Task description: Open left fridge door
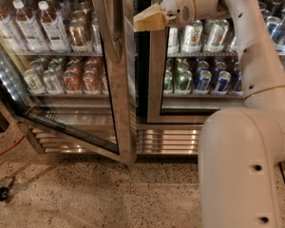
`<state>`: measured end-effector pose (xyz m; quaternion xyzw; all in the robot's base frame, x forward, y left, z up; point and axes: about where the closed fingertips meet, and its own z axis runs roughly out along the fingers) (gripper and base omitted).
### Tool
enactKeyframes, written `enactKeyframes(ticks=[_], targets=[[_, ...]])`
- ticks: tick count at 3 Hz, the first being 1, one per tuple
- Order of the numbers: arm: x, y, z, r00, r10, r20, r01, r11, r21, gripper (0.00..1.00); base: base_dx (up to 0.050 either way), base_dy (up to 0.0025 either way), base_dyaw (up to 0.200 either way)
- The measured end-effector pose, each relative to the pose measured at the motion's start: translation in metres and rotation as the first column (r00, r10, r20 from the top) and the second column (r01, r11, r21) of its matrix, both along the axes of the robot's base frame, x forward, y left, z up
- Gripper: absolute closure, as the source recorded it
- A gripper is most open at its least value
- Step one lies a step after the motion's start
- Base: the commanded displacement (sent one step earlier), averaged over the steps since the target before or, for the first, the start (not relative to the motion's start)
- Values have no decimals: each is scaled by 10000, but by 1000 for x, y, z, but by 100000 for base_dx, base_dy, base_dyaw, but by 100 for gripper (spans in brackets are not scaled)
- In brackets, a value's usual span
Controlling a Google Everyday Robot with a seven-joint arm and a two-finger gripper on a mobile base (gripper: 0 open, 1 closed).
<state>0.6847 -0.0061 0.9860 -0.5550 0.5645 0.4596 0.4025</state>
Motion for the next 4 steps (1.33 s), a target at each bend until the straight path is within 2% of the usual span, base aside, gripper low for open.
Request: enactKeyframes(ticks=[1, 2, 3, 4], targets=[[-16, 34, 7, 9733, 2279, 277, -2283, 9487, 2186, 100, 0, 0, 0], [-17, 32, 27, 9715, 2327, 457, -2359, 9285, 2867, 100, 0, 0, 0], [-12, 38, 31, 9752, 2167, 444, -2199, 9285, 2993, 100, 0, 0, 0], [-3, 36, 35, 9873, 1558, 322, -1587, 9486, 2738, 100, 0, 0, 0]])
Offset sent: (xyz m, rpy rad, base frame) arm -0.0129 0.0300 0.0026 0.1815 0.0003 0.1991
